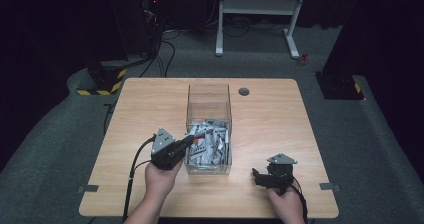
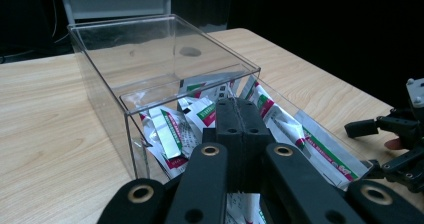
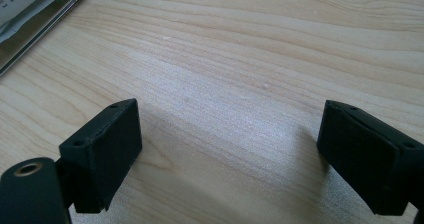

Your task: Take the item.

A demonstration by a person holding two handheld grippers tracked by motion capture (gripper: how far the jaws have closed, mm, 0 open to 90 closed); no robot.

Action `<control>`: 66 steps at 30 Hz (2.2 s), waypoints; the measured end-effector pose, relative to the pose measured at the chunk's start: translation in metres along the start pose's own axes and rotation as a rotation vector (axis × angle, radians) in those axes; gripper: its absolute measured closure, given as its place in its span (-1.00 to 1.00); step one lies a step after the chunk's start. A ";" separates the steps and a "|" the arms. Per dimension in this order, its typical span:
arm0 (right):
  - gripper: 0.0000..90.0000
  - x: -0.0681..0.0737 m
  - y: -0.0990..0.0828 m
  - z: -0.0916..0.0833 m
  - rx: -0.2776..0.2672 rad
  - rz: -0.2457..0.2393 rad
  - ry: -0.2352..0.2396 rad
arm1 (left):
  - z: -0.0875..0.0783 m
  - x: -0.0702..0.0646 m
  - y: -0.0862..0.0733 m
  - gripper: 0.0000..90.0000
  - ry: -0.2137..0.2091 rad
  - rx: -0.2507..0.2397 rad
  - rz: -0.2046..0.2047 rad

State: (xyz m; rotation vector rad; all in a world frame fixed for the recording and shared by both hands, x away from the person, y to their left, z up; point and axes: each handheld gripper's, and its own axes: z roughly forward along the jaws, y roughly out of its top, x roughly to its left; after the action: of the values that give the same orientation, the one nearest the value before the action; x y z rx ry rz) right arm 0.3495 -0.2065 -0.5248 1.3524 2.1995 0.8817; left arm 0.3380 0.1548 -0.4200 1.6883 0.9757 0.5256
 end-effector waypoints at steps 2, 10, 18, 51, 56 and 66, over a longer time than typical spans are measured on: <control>-0.77 0.000 0.000 0.000 0.000 0.000 0.000 | -0.001 0.001 0.001 1.00 -0.003 -0.007 -0.003; -0.77 0.000 0.000 0.000 0.000 0.000 0.000 | -0.004 0.003 0.007 1.00 -0.002 -0.035 -0.012; -0.77 0.000 0.000 0.000 0.000 0.000 0.000 | -0.011 0.008 0.015 1.00 0.014 -0.065 -0.011; -0.77 0.000 0.000 0.000 0.000 0.001 0.000 | -0.044 0.039 0.036 1.00 0.114 -0.105 0.035; -0.77 0.000 0.000 0.000 0.000 0.001 0.000 | -0.049 0.050 0.035 1.00 0.143 -0.100 0.033; -0.77 0.000 0.000 0.000 0.000 0.001 0.000 | -0.058 0.069 0.033 1.00 0.196 -0.094 0.039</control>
State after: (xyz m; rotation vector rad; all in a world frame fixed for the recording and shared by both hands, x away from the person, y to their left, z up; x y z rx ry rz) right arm 0.3495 -0.2064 -0.5247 1.3534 2.1992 0.8818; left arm 0.3448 0.2408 -0.3779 1.5963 1.0423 0.7627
